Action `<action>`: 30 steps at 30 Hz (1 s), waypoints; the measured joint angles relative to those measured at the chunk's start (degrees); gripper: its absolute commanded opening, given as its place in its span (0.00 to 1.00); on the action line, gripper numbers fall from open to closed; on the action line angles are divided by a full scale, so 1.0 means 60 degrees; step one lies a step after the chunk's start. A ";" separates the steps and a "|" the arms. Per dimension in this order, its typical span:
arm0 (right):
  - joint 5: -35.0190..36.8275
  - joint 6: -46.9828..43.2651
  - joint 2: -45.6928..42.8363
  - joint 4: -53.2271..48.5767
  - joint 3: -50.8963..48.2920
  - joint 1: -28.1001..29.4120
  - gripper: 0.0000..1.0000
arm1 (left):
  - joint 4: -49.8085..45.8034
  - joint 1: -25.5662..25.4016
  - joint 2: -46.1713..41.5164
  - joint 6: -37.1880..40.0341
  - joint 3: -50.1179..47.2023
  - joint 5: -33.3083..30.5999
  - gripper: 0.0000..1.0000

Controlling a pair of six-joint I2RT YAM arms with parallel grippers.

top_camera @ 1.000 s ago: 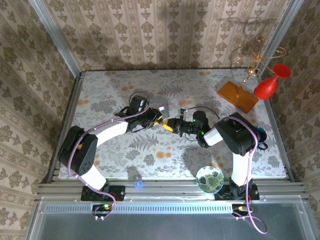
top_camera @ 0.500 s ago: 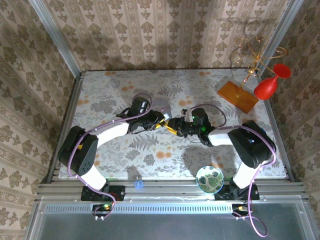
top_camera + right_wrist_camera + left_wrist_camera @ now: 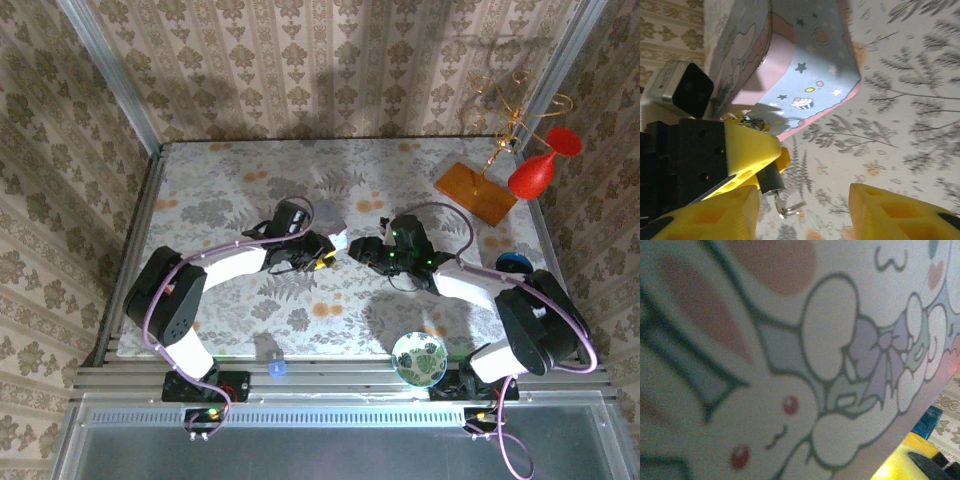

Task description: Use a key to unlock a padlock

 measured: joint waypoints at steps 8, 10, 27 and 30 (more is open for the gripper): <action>0.0892 -0.0885 -0.1147 -0.1322 0.0018 0.0000 0.59 | 0.0004 -0.0277 0.0306 0.0459 -0.0004 -0.0525 0.00; 0.1027 -0.1089 -0.1271 -0.1446 0.0018 0.0000 0.59 | 0.0102 -0.0372 0.0452 0.0532 -0.0033 -0.0656 0.02; 0.1552 -0.2299 0.0186 -0.0925 0.0011 0.0605 0.60 | 0.1093 -0.0550 0.0776 0.0889 -0.0233 -0.0954 0.63; 0.1566 -0.2401 0.0372 -0.0831 0.0011 0.0634 0.60 | 0.1122 -0.0550 0.0758 0.0940 -0.0273 -0.0951 0.67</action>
